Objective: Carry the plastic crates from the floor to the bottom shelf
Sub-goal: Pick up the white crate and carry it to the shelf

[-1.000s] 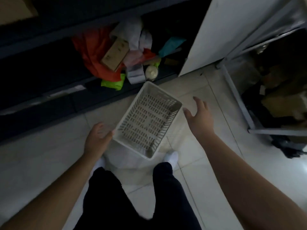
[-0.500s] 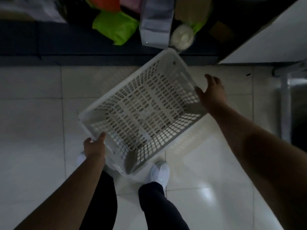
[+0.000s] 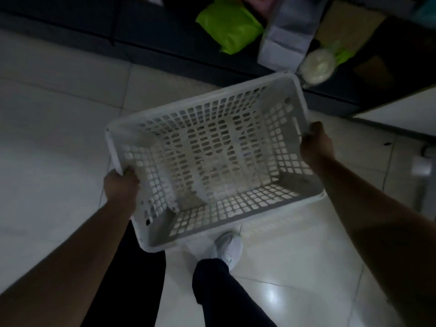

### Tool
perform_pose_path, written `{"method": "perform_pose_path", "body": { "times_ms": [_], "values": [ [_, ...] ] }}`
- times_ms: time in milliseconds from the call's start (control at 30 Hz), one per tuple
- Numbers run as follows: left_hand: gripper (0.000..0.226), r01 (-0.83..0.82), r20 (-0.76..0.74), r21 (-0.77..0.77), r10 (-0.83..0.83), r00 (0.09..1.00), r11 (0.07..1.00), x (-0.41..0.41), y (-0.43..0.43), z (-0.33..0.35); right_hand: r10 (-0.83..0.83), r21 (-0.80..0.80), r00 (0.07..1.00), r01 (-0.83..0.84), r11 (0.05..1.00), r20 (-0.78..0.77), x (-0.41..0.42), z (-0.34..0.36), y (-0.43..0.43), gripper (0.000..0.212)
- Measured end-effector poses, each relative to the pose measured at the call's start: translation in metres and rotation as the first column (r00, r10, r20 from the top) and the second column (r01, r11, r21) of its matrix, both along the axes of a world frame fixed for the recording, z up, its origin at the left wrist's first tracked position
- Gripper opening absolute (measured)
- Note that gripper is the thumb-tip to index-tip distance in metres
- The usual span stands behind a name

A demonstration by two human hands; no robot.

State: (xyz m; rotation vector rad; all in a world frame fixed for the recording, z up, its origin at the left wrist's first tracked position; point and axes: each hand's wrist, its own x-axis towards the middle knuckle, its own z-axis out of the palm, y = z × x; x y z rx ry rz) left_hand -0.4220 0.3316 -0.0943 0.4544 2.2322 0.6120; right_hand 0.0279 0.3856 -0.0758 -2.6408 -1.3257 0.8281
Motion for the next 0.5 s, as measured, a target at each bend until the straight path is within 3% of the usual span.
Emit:
{"method": "perform_pose_path", "body": {
  "times_ms": [233,367,500],
  "values": [
    [0.016,-0.023,-0.027,0.049,0.025,0.999,0.999,-0.120,-0.007,0.166,0.099,-0.016,0.988,-0.101,0.995,-0.117,-0.108,0.147,0.009,0.034],
    [0.005,-0.155,0.035,0.142,0.151,0.988,0.978,-0.194,-0.020,0.270,0.177,0.042,0.972,-0.173,0.984,-0.151,-0.190,0.254,0.032,0.034],
    [0.004,-0.284,-0.006,0.188,0.290,0.957,0.940,-0.295,-0.041,0.373,0.321,0.164,0.922,-0.290,0.943,-0.217,-0.296,0.371,0.067,0.030]
  ]
}}
